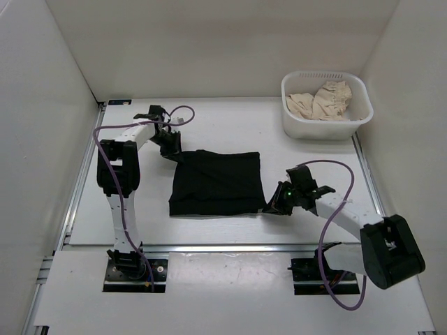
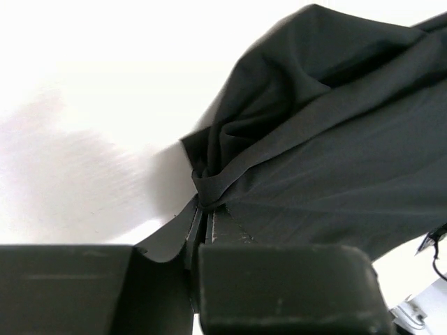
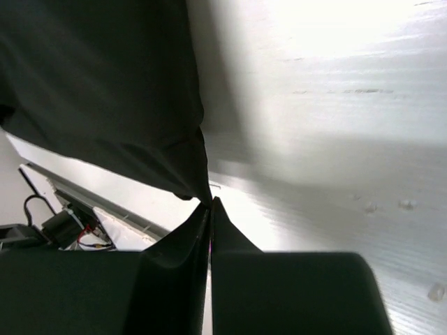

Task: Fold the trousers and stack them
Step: Fold the trousers

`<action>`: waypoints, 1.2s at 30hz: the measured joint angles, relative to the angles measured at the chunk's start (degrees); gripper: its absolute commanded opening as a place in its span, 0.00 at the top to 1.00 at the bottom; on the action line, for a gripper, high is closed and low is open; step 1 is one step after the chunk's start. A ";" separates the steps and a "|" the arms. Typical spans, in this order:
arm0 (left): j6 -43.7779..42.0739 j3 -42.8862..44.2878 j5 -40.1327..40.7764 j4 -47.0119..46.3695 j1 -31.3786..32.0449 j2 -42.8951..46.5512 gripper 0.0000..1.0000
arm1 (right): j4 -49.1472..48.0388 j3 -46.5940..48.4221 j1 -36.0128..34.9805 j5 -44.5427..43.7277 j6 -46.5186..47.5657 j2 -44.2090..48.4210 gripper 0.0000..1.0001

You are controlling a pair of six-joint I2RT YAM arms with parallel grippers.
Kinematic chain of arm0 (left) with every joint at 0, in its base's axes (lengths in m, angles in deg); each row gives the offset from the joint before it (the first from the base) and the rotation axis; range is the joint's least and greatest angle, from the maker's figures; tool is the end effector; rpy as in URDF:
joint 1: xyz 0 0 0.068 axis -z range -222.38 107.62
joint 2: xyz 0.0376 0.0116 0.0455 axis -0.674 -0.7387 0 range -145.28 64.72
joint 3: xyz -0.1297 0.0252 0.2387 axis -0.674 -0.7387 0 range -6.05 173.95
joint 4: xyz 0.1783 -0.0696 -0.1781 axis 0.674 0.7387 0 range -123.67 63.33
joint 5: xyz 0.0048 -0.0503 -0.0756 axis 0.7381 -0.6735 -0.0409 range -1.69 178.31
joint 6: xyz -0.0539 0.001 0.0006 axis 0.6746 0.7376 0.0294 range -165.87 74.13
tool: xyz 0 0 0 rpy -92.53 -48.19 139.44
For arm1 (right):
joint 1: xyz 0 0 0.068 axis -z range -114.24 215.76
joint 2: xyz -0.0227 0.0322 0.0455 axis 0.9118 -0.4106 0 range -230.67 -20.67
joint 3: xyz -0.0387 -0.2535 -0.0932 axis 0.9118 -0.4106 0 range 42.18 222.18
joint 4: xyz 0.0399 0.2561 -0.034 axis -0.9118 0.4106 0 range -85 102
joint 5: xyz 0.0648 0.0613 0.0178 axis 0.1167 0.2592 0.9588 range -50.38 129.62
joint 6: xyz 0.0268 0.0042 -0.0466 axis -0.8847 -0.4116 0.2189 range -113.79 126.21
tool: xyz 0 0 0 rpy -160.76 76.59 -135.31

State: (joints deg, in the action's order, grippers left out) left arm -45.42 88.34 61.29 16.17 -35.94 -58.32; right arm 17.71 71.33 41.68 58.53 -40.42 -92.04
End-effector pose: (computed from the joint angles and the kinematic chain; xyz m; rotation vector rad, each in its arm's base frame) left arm 0.4242 -0.0642 0.1664 0.2206 2.8803 -0.7101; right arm 0.1956 0.1000 0.1554 0.3886 2.6753 0.8604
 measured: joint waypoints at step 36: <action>-0.02 0.22 4.09 5.22 -7.50 6.38 0.00 | 26.03 13.07 1.38 -7.34 17.09 7.17 0.01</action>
State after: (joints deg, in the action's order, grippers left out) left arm -45.45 88.56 65.37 21.40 -43.44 -51.94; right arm 43.74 84.40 43.06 51.19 -23.33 -84.88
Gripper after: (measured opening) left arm 0.998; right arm 0.994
